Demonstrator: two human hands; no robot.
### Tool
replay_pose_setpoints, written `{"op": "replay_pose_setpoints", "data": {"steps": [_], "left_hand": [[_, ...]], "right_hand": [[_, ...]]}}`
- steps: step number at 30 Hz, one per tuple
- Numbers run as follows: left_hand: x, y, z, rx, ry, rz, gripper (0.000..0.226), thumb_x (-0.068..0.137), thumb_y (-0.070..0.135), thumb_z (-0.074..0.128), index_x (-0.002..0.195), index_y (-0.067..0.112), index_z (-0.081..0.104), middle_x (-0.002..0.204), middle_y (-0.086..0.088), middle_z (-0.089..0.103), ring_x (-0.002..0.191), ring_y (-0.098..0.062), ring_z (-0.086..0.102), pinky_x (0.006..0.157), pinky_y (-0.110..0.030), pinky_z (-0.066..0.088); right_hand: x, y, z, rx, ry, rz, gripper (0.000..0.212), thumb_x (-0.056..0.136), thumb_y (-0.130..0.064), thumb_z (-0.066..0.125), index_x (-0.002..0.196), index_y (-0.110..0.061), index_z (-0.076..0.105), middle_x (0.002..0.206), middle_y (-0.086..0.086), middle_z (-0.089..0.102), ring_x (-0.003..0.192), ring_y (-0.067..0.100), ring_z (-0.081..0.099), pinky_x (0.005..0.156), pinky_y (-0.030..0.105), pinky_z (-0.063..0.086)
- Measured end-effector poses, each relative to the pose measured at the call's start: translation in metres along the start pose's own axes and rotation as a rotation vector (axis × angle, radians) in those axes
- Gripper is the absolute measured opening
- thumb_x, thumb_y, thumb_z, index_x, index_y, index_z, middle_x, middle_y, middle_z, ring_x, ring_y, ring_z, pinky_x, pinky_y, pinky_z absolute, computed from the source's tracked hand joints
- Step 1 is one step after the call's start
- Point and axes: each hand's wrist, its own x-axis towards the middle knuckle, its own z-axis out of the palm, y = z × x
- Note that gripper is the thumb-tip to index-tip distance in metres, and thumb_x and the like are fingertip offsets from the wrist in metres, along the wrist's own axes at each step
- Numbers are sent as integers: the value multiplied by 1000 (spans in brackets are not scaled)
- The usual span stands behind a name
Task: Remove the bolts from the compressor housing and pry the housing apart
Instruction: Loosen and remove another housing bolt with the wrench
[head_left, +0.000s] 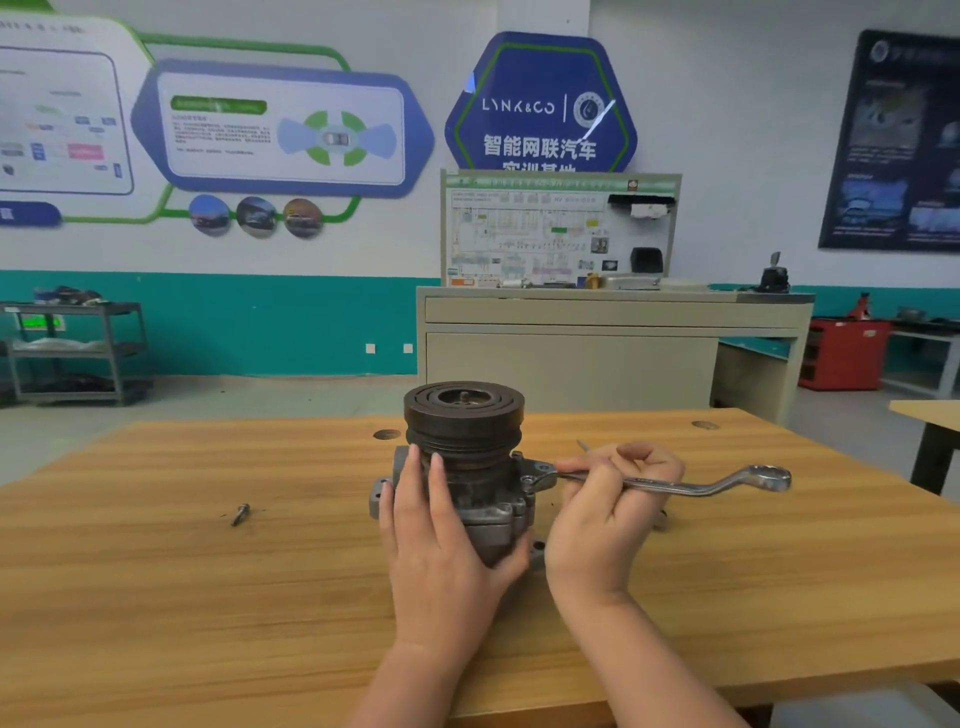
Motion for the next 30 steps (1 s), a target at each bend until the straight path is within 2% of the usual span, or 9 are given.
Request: {"op": "replay_pose_setpoints", "data": {"steps": [3,6,9,12,16,19,21,25,30], "left_hand": [[2,-1,-1,50,-47,-51,109,68,63,69,142,-6,29,144,-34,41,138,-40,28,118,-52,24],[8,-2,-3,61,-132,-111,119,61,60,75,146,-4,22,146,-32,41,138,-42,35,111,-58,32],[15,-11,-3,48,-202,-147,123,58,60,76,148,-1,19,145,-30,43,134,-46,43,105,-61,41],[22,-20,5,12,-216,-160,123,55,55,81,145,-9,26,141,-29,47,131,-46,47,100,-63,45],[31,-22,22,33,-312,-208,126,53,51,86,146,-12,29,144,-28,45,134,-45,44,107,-61,39],[43,-25,35,16,-346,-251,137,65,61,79,154,1,-7,163,-16,14,151,-28,13,122,-36,7],[50,-26,42,-21,-341,-306,140,68,68,73,150,15,-27,163,-2,-5,151,-17,-2,121,-30,-2],[79,-33,40,-78,-378,-403,143,53,77,71,153,24,-17,154,12,-6,143,-10,-1,120,-42,11],[107,-50,39,-261,-490,-463,132,44,76,72,153,32,12,152,16,34,141,-12,31,114,-56,24]], "right_hand": [[10,3,-1,80,37,196,16,82,-8,35,88,-22,40,60,4,59,54,21,52,51,27,38],[33,15,2,184,72,520,16,84,0,31,84,-14,38,48,9,58,33,17,33,37,18,24],[51,31,6,257,-50,757,18,89,3,28,77,-6,39,47,11,57,25,12,26,34,13,19],[69,49,2,326,-296,972,25,97,-2,30,75,-6,41,59,12,64,29,11,36,31,16,28],[90,76,-5,449,-451,1214,9,98,-6,41,95,-6,49,70,11,68,46,12,59,40,17,49],[98,93,3,521,-378,1213,8,97,-7,44,96,-6,52,71,12,67,51,13,63,45,16,52],[104,99,7,613,-259,1169,12,98,-10,45,90,-6,54,75,14,68,56,15,64,49,17,54],[109,96,5,701,-133,1084,16,98,-14,46,89,-4,56,84,17,68,67,18,69,57,21,57],[101,84,21,385,-353,691,13,101,-12,40,93,-11,50,77,20,68,59,24,66,52,29,55]]}}
